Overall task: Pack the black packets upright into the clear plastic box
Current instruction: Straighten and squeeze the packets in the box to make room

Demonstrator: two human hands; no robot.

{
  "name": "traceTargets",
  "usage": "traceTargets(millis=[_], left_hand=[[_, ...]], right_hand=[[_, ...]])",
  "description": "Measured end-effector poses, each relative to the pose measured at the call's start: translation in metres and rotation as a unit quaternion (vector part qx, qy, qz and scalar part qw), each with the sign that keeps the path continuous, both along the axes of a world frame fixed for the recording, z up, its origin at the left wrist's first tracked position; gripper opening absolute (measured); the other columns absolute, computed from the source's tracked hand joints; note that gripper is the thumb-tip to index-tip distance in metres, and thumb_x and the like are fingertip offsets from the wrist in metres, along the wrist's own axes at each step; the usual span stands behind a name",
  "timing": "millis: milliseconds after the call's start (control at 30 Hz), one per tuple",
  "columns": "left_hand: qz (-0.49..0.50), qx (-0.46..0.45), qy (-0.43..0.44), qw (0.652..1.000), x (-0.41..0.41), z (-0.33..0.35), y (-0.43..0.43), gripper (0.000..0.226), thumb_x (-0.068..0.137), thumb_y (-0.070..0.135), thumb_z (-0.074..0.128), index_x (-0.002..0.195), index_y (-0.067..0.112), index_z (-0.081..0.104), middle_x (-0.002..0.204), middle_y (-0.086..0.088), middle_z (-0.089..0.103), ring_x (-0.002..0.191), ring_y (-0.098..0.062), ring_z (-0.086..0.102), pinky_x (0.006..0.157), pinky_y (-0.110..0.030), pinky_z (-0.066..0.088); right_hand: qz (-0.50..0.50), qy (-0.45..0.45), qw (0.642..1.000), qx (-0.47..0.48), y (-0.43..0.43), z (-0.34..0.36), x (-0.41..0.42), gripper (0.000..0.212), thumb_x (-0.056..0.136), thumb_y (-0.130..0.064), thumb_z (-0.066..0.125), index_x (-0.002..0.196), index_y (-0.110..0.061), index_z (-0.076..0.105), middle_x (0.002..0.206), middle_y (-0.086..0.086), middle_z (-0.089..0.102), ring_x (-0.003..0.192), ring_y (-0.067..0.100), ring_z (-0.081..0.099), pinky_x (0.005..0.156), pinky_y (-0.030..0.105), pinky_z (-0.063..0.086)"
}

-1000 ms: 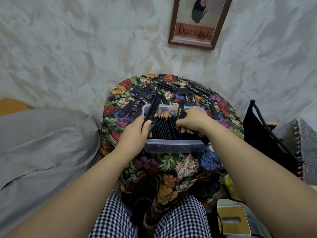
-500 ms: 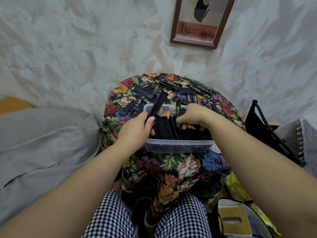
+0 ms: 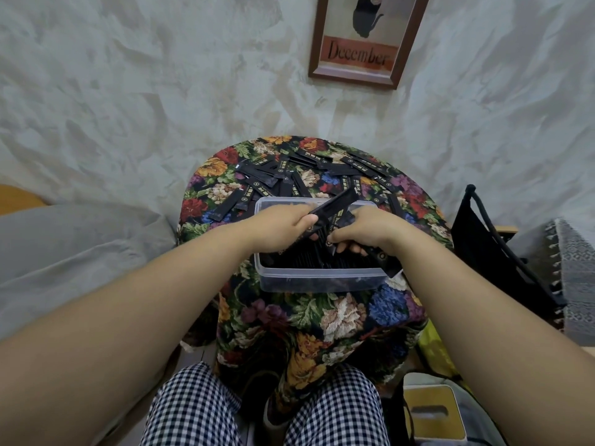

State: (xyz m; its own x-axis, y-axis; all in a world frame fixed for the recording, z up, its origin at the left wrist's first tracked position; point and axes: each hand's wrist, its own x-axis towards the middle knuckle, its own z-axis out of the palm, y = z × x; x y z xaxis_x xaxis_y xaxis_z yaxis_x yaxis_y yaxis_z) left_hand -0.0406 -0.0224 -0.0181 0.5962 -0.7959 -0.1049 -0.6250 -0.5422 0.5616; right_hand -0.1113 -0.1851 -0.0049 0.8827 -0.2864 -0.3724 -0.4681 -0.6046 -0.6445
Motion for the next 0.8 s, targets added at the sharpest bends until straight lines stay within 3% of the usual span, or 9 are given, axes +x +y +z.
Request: traceTargets(millis=[67, 233, 367, 633, 733, 800], left_hand=[[0.006, 0.012, 0.005, 1.0, 0.004, -0.003, 0.002, 0.04, 0.104, 0.032, 0.026, 0.126, 0.006, 0.046, 0.128, -0.015, 0.052, 0.116, -0.03, 0.047, 0.087, -0.032, 0.034], [0.025, 0.001, 0.019, 1.0, 0.011, -0.007, 0.002, 0.032, 0.103, 0.034, 0.025, 0.104, 0.012, 0.049, 0.097, -0.004, 0.055, 0.099, -0.027, 0.052, 0.077, -0.031, 0.035], [0.013, 0.007, 0.037, 0.999, 0.012, -0.009, 0.003, 0.044, 0.103, 0.035, 0.025, 0.132, 0.007, 0.044, 0.135, -0.012, 0.049, 0.124, -0.028, 0.045, 0.097, -0.036, 0.034], [0.001, 0.025, 0.024, 0.999, 0.007, -0.008, 0.002, 0.046, 0.104, 0.033, 0.024, 0.139, 0.007, 0.037, 0.144, -0.011, 0.041, 0.132, -0.025, 0.038, 0.103, -0.031, 0.029], [0.01, 0.024, 0.017, 1.0, 0.008, -0.009, 0.002, 0.046, 0.104, 0.033, 0.024, 0.138, 0.006, 0.038, 0.142, -0.012, 0.044, 0.13, -0.026, 0.04, 0.101, -0.03, 0.031], [0.016, 0.024, 0.017, 0.999, 0.008, -0.008, 0.002, 0.047, 0.104, 0.033, 0.024, 0.137, 0.003, 0.037, 0.142, -0.015, 0.043, 0.128, -0.027, 0.04, 0.099, -0.032, 0.031]], right_hand=[[0.003, -0.002, 1.0, 0.002, 0.0, 0.0, -0.001, 0.012, 0.085, -0.014, 0.068, 0.082, -0.002, 0.068, 0.057, 0.001, 0.066, 0.035, 0.008, 0.043, 0.042, 0.021, 0.038], [0.023, -0.007, 1.0, -0.016, 0.006, 0.004, -0.003, 0.016, 0.087, -0.014, 0.066, 0.074, -0.006, 0.064, 0.039, -0.006, 0.057, 0.029, 0.004, 0.04, 0.035, 0.013, 0.031], [0.029, -0.014, 0.999, -0.022, 0.006, 0.006, -0.004, 0.022, 0.089, -0.013, 0.063, 0.068, -0.008, 0.059, 0.034, -0.007, 0.052, 0.027, 0.004, 0.039, 0.033, 0.012, 0.029], [0.024, -0.027, 0.999, -0.03, 0.004, -0.005, -0.003, 0.021, 0.086, -0.014, 0.067, 0.068, -0.008, 0.06, 0.037, -0.006, 0.054, 0.029, 0.007, 0.039, 0.038, 0.016, 0.033], [0.018, -0.063, 0.997, -0.031, 0.006, -0.012, -0.002, 0.011, 0.083, -0.012, 0.07, 0.086, -0.013, 0.06, 0.053, 0.0, 0.063, 0.037, 0.011, 0.044, 0.04, 0.021, 0.037], [0.005, -0.078, 0.996, -0.038, 0.008, -0.015, -0.002, 0.025, 0.082, -0.013, 0.072, 0.088, -0.025, 0.05, 0.063, 0.005, 0.066, 0.04, 0.014, 0.047, 0.039, 0.022, 0.038]])
